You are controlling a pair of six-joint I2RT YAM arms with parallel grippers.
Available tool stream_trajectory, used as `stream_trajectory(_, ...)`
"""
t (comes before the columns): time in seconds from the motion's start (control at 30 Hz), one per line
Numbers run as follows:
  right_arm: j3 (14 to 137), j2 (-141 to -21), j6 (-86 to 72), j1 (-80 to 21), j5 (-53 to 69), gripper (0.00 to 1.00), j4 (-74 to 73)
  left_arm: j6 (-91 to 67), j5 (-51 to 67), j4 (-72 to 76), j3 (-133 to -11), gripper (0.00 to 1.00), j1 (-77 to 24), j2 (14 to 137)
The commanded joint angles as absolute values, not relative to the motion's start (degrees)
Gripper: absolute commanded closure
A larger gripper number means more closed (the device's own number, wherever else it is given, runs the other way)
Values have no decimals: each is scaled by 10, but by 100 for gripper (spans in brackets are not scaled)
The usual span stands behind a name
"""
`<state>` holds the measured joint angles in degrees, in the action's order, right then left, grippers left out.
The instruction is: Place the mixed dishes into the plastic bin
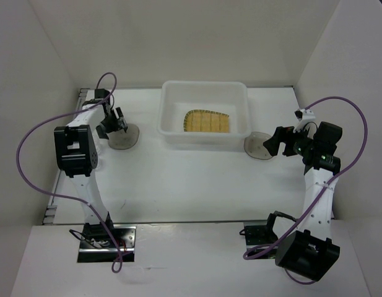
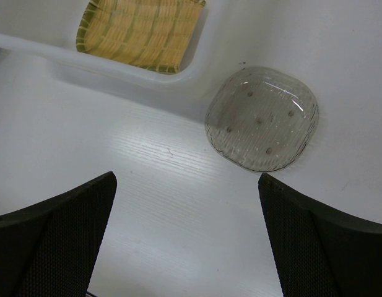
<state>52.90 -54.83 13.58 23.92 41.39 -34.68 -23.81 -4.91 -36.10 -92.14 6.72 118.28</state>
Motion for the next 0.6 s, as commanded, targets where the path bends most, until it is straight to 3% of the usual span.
stream_trajectory(0.0,528,-533,143,237,425,0,-328,-219,-17,-350,-917,11,67,1192)
stream_trajectory(0.33,528,-533,143,237,420,0,-328,-214,25,-344,-888,26,67,1180)
stream_trajectory(0.57,523,-533,143,237,415,0,-328,-208,37,-344,-888,58,67,1186)
